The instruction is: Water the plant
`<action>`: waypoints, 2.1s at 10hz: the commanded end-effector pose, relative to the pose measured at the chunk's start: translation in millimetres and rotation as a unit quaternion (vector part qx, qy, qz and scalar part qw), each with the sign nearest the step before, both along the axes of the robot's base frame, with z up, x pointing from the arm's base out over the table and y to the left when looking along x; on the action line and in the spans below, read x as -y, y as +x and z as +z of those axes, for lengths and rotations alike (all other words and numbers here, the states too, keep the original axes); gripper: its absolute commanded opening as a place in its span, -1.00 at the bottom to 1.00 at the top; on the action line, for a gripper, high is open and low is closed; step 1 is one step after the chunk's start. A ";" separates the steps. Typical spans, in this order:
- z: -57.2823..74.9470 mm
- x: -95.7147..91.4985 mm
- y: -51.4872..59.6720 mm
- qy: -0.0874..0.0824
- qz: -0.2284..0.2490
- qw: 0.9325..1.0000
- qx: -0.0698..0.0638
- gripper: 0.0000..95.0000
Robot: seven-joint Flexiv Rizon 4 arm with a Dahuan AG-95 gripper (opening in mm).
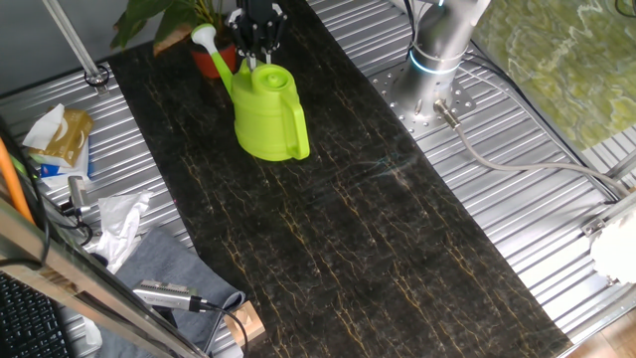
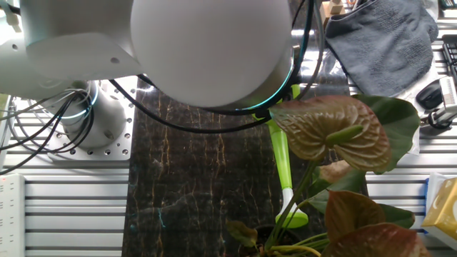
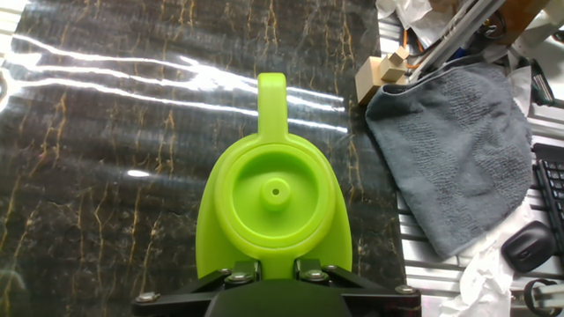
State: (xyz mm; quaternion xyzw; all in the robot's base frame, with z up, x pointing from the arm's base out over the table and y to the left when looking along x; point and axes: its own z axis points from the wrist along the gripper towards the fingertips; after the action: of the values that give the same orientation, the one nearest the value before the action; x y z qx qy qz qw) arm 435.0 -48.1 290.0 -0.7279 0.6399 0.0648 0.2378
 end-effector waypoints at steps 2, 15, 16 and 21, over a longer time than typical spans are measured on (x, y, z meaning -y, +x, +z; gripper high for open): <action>0.5 -0.1 0.0 0.003 0.002 1.000 0.001 -1.00; 3.6 7.4 -1.2 0.014 0.005 1.000 0.001 -1.00; 3.6 7.7 -1.2 0.015 0.005 1.000 0.001 -1.00; 3.9 8.6 -1.4 0.017 0.004 1.000 0.001 -1.00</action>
State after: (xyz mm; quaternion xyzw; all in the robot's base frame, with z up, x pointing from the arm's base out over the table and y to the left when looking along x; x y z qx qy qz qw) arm 433.5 -56.9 293.4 -0.7256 0.6361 0.0764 0.2511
